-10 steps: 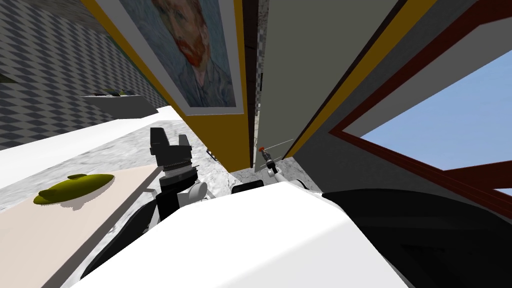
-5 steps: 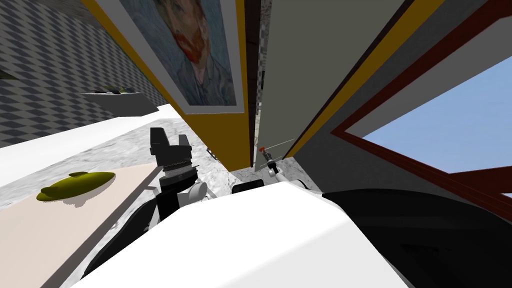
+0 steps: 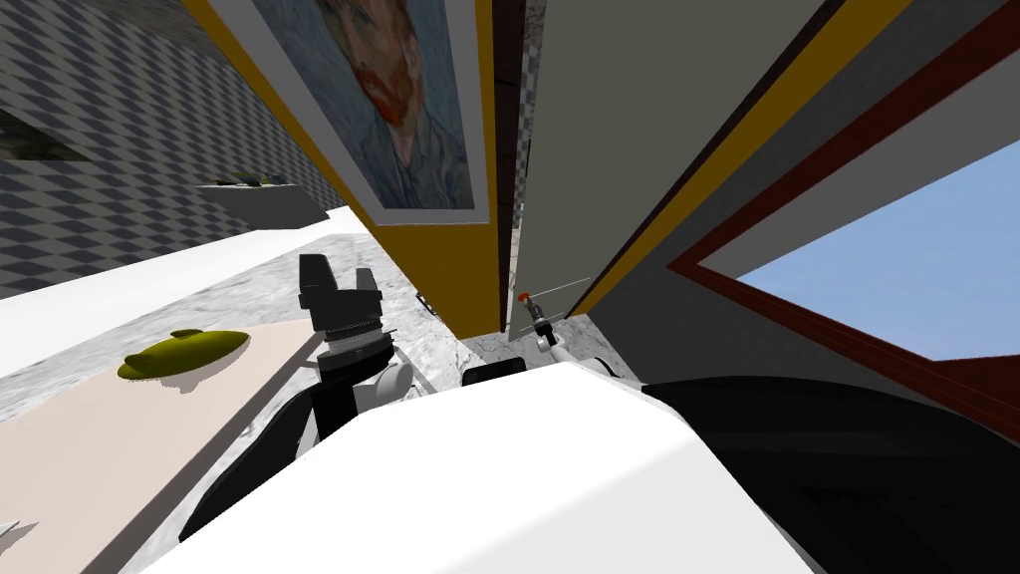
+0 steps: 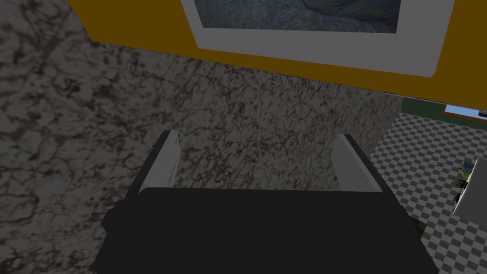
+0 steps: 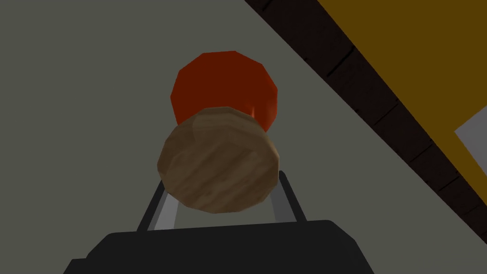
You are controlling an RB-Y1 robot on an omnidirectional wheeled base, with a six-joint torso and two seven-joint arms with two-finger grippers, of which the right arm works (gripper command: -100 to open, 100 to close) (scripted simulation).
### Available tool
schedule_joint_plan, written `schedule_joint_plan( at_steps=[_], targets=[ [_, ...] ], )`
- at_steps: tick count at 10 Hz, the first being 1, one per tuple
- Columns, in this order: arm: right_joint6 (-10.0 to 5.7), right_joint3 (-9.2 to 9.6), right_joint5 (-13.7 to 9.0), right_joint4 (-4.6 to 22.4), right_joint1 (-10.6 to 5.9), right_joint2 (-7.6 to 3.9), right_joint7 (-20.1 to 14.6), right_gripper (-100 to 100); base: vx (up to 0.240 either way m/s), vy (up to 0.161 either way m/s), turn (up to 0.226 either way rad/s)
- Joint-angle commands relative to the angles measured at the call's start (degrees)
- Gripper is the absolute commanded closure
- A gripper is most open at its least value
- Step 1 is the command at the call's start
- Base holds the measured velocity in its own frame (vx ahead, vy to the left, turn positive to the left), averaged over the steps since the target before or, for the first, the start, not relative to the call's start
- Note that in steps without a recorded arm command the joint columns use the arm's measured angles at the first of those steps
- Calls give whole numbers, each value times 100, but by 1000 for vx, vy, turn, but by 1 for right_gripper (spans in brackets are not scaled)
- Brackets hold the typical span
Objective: Pull the door open
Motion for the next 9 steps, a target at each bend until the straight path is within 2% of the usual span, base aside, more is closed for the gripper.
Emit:
schedule_joint_plan(
  at_steps=[1,5,9],
  targets=[
    [39,122,-57,-88,65,94,-286,100,-32,-22,94],
    [42,164,-189,-117,102,58,-706,100,-22,-13,66],
    [48,242,-431,-168,168,-10,-1326,100,-35,-17,91]
  ],
)
